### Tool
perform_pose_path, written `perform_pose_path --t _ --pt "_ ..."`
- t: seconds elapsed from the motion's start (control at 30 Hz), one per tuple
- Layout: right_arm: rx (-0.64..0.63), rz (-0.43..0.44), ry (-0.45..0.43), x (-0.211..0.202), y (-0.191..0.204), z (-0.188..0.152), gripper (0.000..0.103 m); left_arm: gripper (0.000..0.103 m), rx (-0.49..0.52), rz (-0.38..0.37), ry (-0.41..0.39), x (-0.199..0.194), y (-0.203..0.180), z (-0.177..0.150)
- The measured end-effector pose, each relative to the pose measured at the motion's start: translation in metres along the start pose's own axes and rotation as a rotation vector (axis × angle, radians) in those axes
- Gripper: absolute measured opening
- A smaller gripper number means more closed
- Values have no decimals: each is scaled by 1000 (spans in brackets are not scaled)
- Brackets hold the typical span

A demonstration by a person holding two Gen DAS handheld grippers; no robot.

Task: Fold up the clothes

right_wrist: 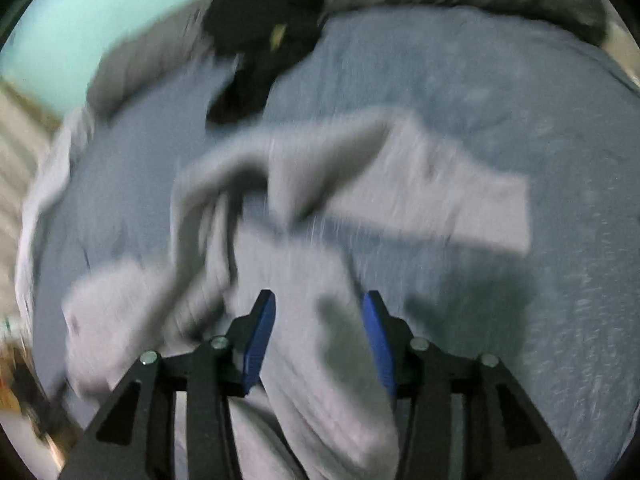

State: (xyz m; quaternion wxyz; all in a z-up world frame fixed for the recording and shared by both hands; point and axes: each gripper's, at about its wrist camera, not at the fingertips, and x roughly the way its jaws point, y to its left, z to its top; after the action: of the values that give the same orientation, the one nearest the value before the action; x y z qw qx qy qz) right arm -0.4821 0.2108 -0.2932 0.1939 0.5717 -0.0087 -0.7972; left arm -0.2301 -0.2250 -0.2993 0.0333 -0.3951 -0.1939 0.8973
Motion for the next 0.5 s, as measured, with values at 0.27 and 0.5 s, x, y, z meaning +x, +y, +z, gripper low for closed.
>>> perform_pose_path --t 0.27,0.5 --pt "-201 -53 91 52 56 -19 46 34 9 3 6 2 -1 -1" --pt "-190 -69 44 50 58 -26 7 34 5 3 5 -1 6 -1"
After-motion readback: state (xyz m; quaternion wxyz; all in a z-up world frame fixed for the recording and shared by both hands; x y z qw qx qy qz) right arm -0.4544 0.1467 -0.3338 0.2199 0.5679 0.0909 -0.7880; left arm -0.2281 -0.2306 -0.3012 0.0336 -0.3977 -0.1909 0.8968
